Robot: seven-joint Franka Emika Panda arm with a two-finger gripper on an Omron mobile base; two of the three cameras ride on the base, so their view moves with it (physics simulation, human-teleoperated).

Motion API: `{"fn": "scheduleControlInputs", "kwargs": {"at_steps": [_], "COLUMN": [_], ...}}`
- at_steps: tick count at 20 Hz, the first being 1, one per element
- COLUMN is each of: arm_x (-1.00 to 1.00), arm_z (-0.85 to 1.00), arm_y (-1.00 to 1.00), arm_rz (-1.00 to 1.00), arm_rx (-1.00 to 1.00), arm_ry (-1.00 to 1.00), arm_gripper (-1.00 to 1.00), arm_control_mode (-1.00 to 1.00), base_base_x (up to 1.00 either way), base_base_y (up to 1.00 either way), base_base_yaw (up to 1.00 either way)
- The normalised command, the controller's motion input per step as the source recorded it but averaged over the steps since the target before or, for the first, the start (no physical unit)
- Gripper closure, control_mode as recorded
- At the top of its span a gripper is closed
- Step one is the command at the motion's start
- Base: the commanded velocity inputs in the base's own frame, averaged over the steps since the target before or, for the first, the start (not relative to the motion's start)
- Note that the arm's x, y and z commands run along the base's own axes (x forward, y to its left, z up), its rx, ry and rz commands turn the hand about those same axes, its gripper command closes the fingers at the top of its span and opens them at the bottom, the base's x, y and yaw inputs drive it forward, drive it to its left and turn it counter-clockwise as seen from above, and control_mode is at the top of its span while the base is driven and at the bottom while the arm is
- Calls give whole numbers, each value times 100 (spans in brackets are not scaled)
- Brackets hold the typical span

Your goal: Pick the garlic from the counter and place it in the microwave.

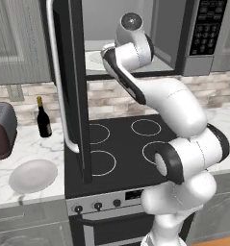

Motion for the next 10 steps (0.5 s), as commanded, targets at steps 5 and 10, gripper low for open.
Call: {"fn": "scheduleControlInputs", "kwargs": {"at_steps": [5, 10], "arm_x": [82, 76], "arm_z": [0, -9], "arm_y": [0, 1], "arm_rz": [0, 0], "arm_rx": [0, 0], "arm_ry": [0, 0], "arm_gripper": [100, 100], "arm_control_mode": [-100, -100], "base_base_x": [0, 0], "base_base_y": [0, 0], "base_base_yaw": [0, 0]}}
